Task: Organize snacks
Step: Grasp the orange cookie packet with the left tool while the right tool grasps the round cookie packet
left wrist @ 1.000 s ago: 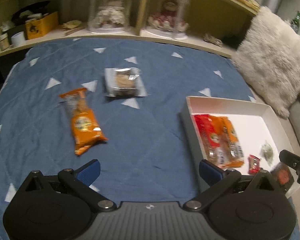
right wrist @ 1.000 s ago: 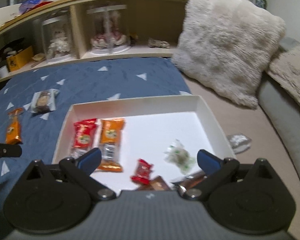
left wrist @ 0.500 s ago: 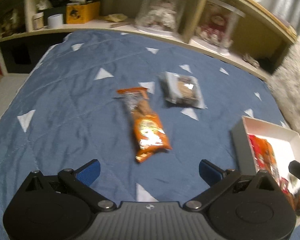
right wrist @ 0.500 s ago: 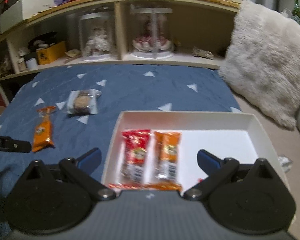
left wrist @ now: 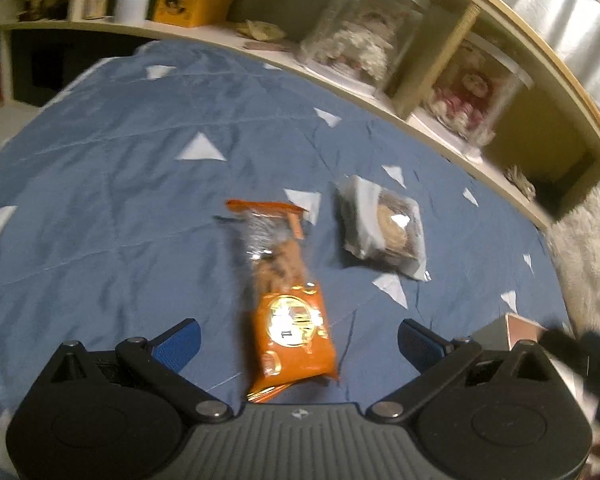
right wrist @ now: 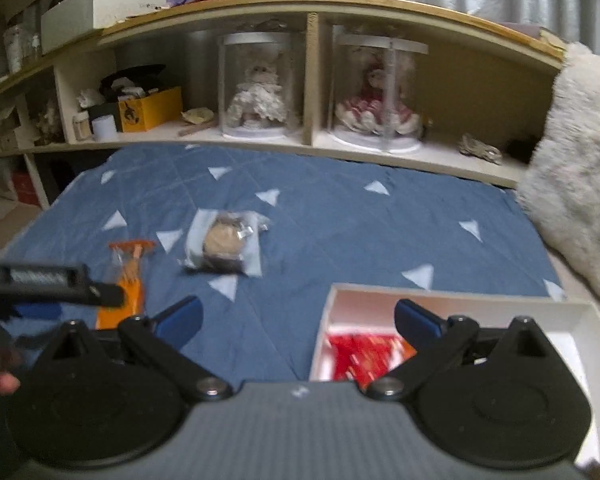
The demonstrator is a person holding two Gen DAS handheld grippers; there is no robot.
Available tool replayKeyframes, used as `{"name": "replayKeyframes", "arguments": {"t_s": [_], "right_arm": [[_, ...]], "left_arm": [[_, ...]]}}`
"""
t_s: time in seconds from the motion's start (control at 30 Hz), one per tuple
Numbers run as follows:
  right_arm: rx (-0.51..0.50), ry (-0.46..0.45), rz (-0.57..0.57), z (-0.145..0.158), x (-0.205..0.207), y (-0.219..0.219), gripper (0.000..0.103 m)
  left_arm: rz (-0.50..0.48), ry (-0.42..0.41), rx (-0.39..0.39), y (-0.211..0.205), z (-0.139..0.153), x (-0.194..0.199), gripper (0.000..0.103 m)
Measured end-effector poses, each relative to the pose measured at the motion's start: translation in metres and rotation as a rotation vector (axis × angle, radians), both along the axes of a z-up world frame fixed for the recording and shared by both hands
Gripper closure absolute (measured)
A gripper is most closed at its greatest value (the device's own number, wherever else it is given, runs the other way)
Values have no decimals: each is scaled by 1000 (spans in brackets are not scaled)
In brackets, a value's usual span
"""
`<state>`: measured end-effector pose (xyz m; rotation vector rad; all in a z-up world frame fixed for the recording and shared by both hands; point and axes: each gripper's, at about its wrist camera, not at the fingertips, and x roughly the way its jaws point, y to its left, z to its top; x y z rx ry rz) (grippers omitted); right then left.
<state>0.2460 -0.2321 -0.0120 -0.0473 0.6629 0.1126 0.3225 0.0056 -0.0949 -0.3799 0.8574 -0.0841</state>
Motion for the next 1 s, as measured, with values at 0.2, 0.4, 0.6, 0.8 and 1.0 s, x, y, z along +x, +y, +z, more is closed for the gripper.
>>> {"name": "replayKeyframes", "arguments": {"t_s": [0.2, 0.4, 0.6, 0.8, 1.0], "right_arm": [[123, 19, 25, -1, 59, 11, 0], [162, 89, 69, -15, 120, 40, 0], [147, 192, 83, -35, 160, 66, 0], [117, 289, 36, -61, 185, 72, 0], [195, 322, 11, -68, 179, 61, 15]], "left_arm": [[-21, -15, 80, -6, -12, 11, 0], [-47, -50, 187, -12, -20, 17, 0], [-88, -49, 229, -14, -21, 19, 0], [-99, -14, 305, -7, -19, 18, 0], [-40, 27, 276, 14, -13, 13, 0]]}}
